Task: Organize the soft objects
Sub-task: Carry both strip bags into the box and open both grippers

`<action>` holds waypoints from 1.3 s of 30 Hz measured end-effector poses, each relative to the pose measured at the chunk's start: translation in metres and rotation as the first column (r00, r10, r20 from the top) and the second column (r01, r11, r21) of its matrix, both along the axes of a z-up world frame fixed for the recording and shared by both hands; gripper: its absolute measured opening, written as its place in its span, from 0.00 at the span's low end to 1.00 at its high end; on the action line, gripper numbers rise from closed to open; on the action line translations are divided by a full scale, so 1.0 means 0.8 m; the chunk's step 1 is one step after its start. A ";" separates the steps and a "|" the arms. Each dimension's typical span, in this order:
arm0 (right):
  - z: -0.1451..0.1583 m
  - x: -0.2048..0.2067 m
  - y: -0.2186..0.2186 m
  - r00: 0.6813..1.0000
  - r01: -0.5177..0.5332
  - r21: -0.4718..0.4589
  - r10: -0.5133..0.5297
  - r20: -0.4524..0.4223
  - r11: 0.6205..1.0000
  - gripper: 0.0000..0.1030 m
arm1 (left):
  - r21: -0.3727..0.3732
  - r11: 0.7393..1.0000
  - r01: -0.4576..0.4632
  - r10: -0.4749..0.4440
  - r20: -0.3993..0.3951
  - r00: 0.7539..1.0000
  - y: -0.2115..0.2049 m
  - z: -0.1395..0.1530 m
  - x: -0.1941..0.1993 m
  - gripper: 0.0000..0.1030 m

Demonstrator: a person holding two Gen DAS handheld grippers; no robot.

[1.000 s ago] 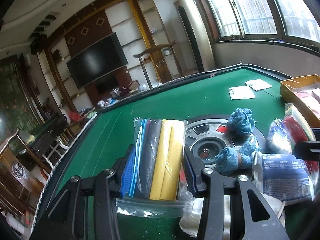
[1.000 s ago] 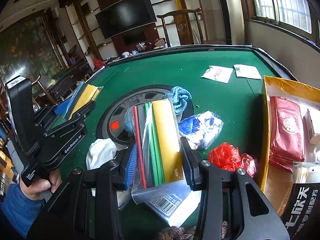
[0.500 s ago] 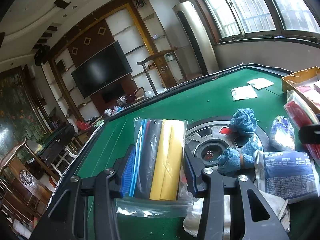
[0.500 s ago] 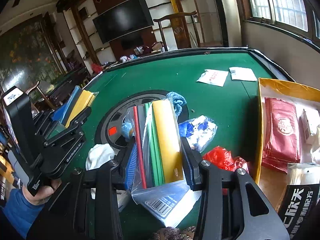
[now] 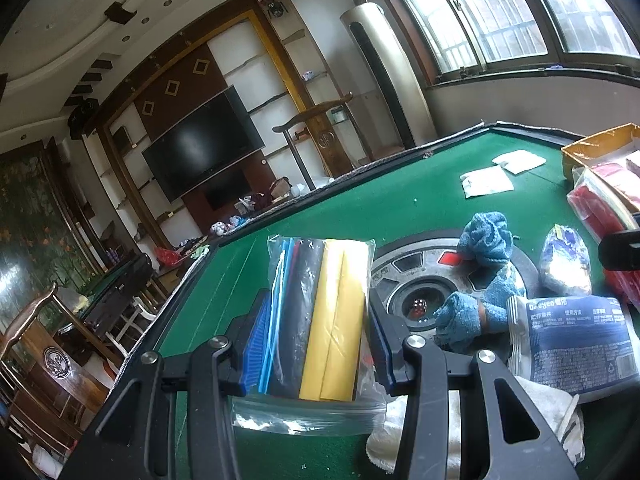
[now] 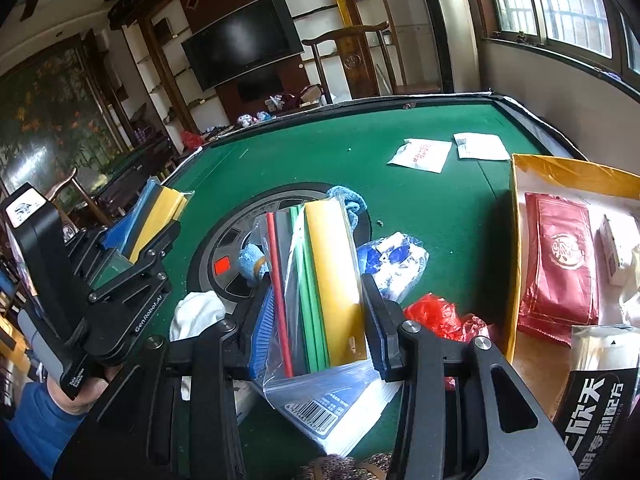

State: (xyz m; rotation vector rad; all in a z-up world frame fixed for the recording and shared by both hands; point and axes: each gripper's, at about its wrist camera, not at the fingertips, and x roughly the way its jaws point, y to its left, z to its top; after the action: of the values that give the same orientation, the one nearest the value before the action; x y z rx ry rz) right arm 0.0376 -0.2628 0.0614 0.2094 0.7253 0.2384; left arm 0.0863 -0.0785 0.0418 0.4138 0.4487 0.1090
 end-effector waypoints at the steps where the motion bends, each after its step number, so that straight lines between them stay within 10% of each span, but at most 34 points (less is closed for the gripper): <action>1: 0.000 0.000 0.000 1.000 0.000 0.000 0.000 0.000 1.000 0.39 | 0.001 1.000 -0.001 0.001 -0.006 1.000 0.001 -0.001 0.001 0.44; 14: 0.004 0.001 -0.009 1.000 0.018 0.004 -0.018 0.014 1.000 0.39 | 0.001 1.000 -0.004 0.004 -0.011 1.000 0.004 0.001 0.000 0.44; 21: 0.029 -0.003 -0.107 0.967 0.252 0.075 -0.254 0.025 0.965 0.39 | -0.145 0.986 0.081 -0.089 -0.051 0.995 0.011 0.031 -0.011 0.44; 27: 0.023 -0.012 -0.204 0.887 0.463 0.138 -0.459 -0.061 0.876 0.39 | -0.420 0.864 0.277 -0.353 -0.114 0.929 -0.012 0.070 -0.035 0.44; 39: 0.021 -0.033 -0.306 0.785 0.617 0.088 -0.603 -0.141 0.782 0.39 | -0.549 0.757 0.354 -0.558 -0.264 0.786 -0.197 0.060 -0.021 0.44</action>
State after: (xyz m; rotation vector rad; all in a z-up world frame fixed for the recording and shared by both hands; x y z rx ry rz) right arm 0.0109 -0.5079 0.0785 0.5752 0.7107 -0.3575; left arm 0.0699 -0.2361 0.0902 0.0440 0.7582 -0.5932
